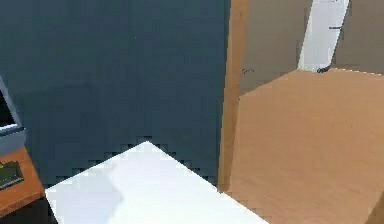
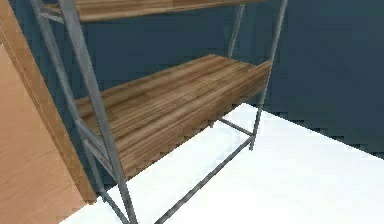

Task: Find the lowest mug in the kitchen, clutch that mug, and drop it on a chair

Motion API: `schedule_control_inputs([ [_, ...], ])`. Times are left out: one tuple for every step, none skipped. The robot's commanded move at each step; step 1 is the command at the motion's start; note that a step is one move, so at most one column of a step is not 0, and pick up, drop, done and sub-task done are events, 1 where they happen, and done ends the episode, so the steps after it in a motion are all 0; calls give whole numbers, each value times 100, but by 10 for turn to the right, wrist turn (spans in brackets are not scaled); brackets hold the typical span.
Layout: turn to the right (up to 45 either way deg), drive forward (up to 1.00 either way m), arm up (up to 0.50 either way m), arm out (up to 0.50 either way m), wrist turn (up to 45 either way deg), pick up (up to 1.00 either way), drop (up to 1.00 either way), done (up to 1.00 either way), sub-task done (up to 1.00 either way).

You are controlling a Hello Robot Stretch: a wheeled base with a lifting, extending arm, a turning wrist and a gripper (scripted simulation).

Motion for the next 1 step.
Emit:
schedule_control_inputs([
  [90, 0, 0, 0, 0, 0, 0, 0, 0],
])
